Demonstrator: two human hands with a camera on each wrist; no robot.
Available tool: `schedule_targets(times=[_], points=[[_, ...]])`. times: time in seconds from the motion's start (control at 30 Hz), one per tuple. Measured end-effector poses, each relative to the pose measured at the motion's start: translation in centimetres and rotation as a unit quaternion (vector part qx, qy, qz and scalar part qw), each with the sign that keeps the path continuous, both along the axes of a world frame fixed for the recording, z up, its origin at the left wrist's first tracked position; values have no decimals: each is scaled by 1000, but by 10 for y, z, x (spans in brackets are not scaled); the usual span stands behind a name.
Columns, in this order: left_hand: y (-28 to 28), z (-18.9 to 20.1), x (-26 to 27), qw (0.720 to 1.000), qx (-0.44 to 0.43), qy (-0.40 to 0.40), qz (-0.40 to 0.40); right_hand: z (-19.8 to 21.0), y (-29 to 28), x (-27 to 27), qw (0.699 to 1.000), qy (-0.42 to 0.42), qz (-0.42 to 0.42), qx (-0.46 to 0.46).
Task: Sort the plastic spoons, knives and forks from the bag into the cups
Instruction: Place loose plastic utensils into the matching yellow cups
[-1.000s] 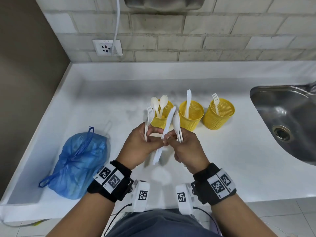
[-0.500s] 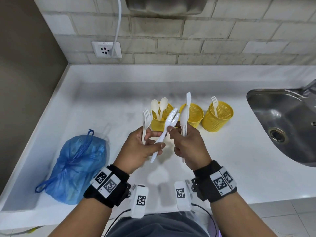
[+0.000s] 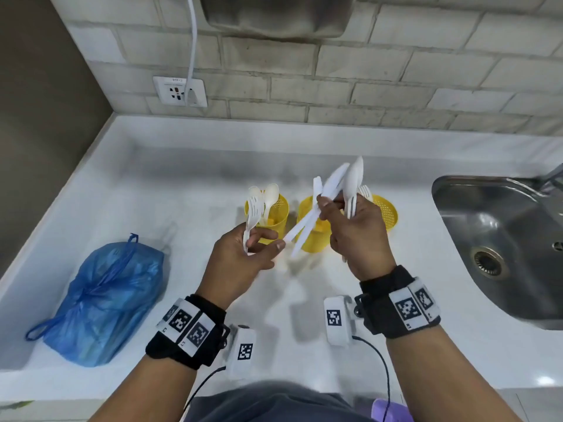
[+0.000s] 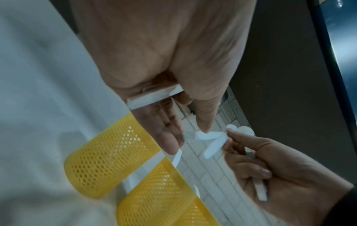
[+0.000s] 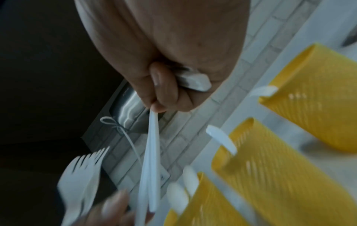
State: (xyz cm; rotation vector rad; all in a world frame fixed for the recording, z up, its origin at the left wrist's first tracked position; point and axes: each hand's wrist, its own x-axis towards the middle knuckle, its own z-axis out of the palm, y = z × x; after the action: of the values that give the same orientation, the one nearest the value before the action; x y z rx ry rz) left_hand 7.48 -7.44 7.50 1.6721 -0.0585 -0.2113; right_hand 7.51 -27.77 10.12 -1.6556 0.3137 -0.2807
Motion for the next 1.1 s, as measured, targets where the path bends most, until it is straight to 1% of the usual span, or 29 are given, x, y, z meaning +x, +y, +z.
schedule_targets(times=[0.07, 0.13, 0.2, 0.23, 0.3, 0.37, 0.47, 0.53, 0.63, 0.67, 0.8, 0.83, 0.87, 0.93, 1.0, 1.07, 1.1], points=[[-2, -4, 7, 997, 61, -38, 30, 10, -23, 13, 997, -43, -24, -55], [-5, -6, 14, 982, 150, -105, 39, 13, -43, 27, 990, -76, -43, -111], [-8, -11, 24, 949, 249, -189, 38, 10, -55, 41, 981, -89, -47, -163], [-9, -15, 28, 933, 288, -215, 33, 7, -57, 46, 978, -89, -39, -184], [-14, -22, 36, 913, 337, -230, 21, -3, -59, 53, 972, -73, -15, -225], [-17, -28, 42, 901, 371, -226, 14, -15, -56, 54, 961, -52, 9, -273], [-24, -35, 44, 896, 394, -205, 24, -31, -58, 55, 954, -29, 40, -295], [-26, -38, 45, 900, 388, -195, 37, -38, -59, 55, 955, -16, 55, -292], [-25, -40, 42, 903, 375, -206, 48, -41, -60, 52, 948, -5, 62, -312], [-25, -39, 41, 905, 368, -206, 53, -40, -60, 51, 950, -4, 58, -306], [-33, -26, 33, 919, 336, -191, 80, -31, -57, 43, 976, -13, 22, -218], [-36, -21, 29, 926, 319, -184, 79, -28, -54, 41, 982, -11, 16, -190], [-39, -16, 26, 939, 287, -173, 78, -26, -53, 39, 988, -6, 15, -150], [-46, -5, 20, 970, 186, -133, 79, -23, -49, 36, 999, 4, 27, -35], [-50, 4, 19, 989, 96, -71, 81, -18, -44, 34, 998, 19, 44, 51], [-55, 13, 21, 998, 8, 15, 64, -18, -37, 33, 995, 37, 61, 70], [-58, 18, 21, 998, -20, 39, 52, -19, -32, 34, 995, 37, 67, 62]])
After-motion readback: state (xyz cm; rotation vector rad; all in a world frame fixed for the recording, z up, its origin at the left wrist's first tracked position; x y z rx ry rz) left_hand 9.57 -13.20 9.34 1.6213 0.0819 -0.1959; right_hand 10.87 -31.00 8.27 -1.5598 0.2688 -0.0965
